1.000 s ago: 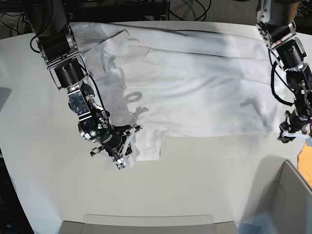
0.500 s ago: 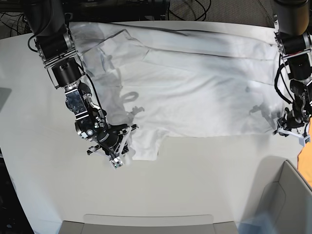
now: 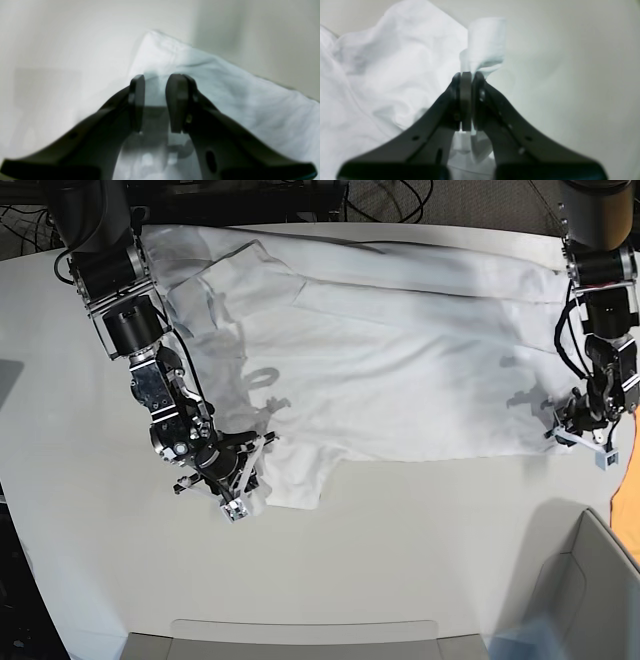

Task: Fold the T-shirt properly
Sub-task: 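Grasp the opposite hem corner with the left gripper, then fold the hem with both grippers up over toward the folded collar edge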

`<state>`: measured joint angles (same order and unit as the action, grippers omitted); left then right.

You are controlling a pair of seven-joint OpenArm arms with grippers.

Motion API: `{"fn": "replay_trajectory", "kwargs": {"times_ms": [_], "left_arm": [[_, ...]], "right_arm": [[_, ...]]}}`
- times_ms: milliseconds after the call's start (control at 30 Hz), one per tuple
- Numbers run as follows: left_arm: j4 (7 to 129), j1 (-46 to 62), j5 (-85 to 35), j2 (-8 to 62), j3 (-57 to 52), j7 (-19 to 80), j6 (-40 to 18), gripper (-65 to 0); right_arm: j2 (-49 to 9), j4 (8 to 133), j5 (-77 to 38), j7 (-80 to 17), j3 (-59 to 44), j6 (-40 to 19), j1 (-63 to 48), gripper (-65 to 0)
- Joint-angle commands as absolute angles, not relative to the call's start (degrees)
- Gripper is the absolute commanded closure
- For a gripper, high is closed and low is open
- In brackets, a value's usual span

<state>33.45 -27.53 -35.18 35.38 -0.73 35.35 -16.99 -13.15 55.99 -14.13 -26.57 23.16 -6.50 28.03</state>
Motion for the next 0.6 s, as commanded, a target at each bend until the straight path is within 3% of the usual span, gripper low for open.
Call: {"fn": "replay_trajectory", "kwargs": {"times_ms": [0, 300, 367, 467, 567], "left_arm": [[32.3, -29.0, -35.2, 35.7, -0.7, 35.2, -16.8, -19.1], [28.9, -28.5, -35.1, 33.9, -0.7, 36.3, -17.6, -18.5], [29.5, -28.5, -35.1, 32.9, -0.7, 38.1, -21.1, -14.4], [30.6, -28.4, -35.1, 32.5, -0.6, 40.7, -24.0, 0.0], [30.8, -28.4, -35.1, 32.5, -0.6, 41.2, -25.5, 0.0]], "right_arm": [[-13.8, 56.8, -14.3, -25.2, 22.9, -6.8, 29.8, 0.0], [-14.2, 57.0, -14.5, -25.2, 22.9, -6.8, 29.8, 0.0], [-14.2, 57.0, -14.5, -25.2, 22.9, -6.9, 29.8, 0.0], [-14.3, 57.0, -14.5, -25.2, 22.9, -6.9, 29.8, 0.0], [-14.3, 57.1, -14.5, -25.2, 22.9, -6.9, 29.8, 0.0]]}}
